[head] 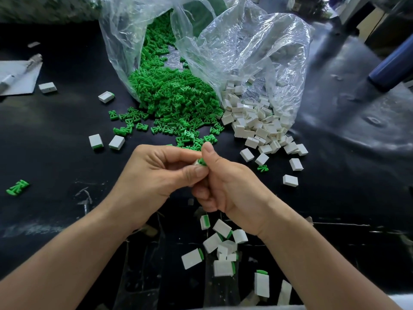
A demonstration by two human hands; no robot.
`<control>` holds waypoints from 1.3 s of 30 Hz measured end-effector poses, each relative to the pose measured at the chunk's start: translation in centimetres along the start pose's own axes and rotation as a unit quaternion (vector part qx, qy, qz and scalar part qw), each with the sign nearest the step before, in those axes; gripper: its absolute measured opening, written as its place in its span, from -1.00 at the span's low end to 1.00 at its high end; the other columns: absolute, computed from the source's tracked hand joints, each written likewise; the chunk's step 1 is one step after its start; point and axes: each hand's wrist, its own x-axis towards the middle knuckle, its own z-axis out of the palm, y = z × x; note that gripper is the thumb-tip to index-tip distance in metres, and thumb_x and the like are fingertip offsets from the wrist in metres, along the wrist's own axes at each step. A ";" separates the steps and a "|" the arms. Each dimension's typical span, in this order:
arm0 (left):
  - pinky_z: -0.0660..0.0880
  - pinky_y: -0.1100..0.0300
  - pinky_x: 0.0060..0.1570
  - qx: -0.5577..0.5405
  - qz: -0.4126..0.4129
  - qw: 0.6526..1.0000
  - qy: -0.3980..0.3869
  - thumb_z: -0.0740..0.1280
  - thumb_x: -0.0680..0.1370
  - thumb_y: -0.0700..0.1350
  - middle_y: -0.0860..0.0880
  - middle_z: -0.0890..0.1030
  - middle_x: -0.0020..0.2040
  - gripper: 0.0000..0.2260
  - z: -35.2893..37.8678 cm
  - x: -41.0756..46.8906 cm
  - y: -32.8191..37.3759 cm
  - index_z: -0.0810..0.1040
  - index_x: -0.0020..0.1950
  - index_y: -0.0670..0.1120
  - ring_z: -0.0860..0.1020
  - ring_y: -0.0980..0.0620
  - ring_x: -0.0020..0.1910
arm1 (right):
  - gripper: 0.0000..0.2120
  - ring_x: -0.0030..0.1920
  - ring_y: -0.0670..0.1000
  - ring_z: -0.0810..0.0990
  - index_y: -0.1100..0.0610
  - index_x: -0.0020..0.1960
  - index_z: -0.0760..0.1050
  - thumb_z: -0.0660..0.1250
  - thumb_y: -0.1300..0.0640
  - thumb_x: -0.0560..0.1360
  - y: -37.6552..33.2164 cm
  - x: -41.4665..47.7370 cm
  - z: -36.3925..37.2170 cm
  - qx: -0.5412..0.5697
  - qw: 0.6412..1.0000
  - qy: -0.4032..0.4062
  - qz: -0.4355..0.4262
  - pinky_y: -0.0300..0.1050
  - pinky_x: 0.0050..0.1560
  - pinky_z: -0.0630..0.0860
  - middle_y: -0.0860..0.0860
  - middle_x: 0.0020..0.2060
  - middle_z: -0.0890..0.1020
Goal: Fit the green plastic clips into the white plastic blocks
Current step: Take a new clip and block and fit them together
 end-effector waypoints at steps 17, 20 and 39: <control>0.55 0.17 -0.27 -0.063 -0.040 0.996 -0.045 0.26 0.39 -0.22 -0.17 0.60 -0.38 -0.76 -0.1 0.1 0.2 0.66 -0.04 -0.19 0.55 -0.11 -0.40 | -0.60 -0.43 -0.11 0.37 0.12 -0.24 0.42 0.11 -0.22 0.44 -0.3 -0.2 -0.5 -0.059 0.997 0.028 -0.047 -0.28 -0.41 0.29 -0.09 -0.47 0.47; 0.55 0.19 -0.30 -0.064 -0.045 0.996 -0.049 0.25 0.39 -0.23 -0.16 0.58 -0.39 -0.77 0.1 0.0 0.3 0.66 -0.07 -0.19 0.53 -0.07 -0.42 | -0.56 -0.45 -0.12 0.39 0.10 -0.28 0.44 0.08 -0.26 0.41 -0.3 -0.2 -0.3 -0.083 0.994 0.030 -0.068 -0.26 -0.40 0.29 -0.07 -0.45 0.48; 0.57 0.20 -0.29 -0.063 -0.041 0.996 -0.041 0.34 0.36 -0.24 -0.35 0.59 -0.29 -0.79 0.1 0.0 0.4 0.66 -0.05 -0.18 0.59 -0.13 -0.38 | -0.25 -0.45 -0.14 0.38 0.32 0.13 0.49 0.05 -0.30 0.32 -0.2 -0.1 -0.5 -0.167 0.982 0.061 -0.068 -0.31 -0.38 0.31 -0.12 -0.47 0.46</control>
